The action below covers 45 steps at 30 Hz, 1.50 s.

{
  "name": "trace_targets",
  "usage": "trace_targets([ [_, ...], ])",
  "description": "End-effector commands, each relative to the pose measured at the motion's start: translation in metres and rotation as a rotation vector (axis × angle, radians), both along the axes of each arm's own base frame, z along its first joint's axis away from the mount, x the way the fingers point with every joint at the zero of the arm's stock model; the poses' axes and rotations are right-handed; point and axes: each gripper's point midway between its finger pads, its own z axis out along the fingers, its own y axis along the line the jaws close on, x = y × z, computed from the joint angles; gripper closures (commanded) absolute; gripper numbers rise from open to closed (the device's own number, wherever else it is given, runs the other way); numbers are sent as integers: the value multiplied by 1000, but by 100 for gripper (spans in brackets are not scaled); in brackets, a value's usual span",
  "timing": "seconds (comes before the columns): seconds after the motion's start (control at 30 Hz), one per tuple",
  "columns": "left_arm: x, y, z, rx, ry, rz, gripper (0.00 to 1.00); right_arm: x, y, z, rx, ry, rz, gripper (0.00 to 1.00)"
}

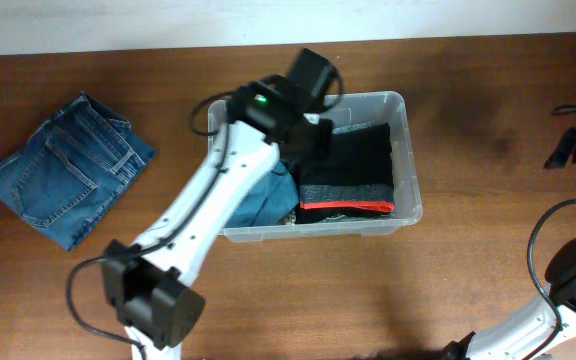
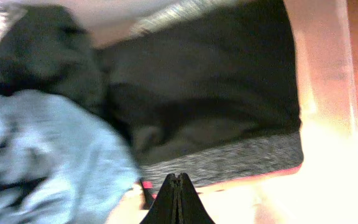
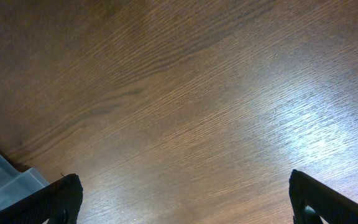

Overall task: Pack container
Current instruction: 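Push the garments in the bin's left half down with the left gripper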

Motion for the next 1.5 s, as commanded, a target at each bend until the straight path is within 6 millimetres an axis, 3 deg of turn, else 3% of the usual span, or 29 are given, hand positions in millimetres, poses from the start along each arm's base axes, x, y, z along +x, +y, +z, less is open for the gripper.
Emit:
trace_targets([
  [0.0,-17,-32,-32,8,66,-76,100,0,1,2,0,-8,-1,2],
  [0.1,-19,-42,-63,64,97,-92,100,0,1,2,0,-8,-1,2],
  [0.17,-20,-47,-97,106,147,-101,100,0,1,2,0,-8,-1,2],
  [0.33,-35,-37,-206,240,352,-100,100,0,1,2,0,-8,-1,2],
  [0.4,-41,-39,-215,220,396,-122,100,0,1,2,0,-8,-1,2],
  [0.5,-36,-43,-198,189,384,-141,100,0,1,2,0,-8,-1,2],
  [0.63,3,-50,-84,96,162,-116,100,0,1,2,0,-8,-1,2],
  [0.73,28,-21,-16,110,-8,-38,100,0,1,2,0,-8,-1,2],
  [0.83,32,12,18,129,-52,22,100,0,1,2,0,-8,-1,2],
  [0.93,26,45,16,184,16,67,100,0,1,2,0,-8,-1,2],
  [1.1,15,94,-9,279,171,136,100,0,1,2,0,-8,-1,2],
  [1.33,14,101,-47,306,235,145,100,0,1,2,0,-8,-1,2],
  [1.47,4,103,-85,326,303,136,100,0,1,2,0,-8,-1,1],
])
